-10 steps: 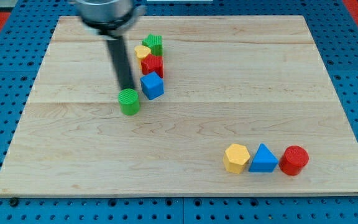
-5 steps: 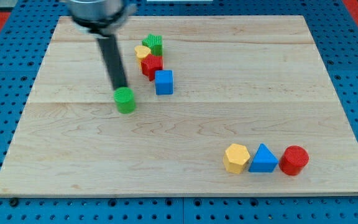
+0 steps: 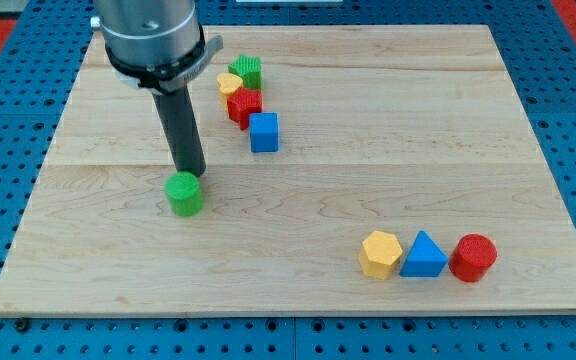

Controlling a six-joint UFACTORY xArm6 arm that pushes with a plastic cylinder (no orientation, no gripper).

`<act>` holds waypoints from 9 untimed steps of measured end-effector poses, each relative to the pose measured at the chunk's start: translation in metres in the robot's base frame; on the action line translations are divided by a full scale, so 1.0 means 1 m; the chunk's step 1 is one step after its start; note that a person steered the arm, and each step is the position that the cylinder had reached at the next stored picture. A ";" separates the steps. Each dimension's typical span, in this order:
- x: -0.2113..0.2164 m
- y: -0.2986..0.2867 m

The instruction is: Move green circle to the bottom centre of the board

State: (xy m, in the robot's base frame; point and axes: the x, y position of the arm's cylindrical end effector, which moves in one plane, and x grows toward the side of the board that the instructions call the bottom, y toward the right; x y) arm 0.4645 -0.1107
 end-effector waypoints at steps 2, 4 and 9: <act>0.023 -0.048; 0.041 0.020; 0.101 0.035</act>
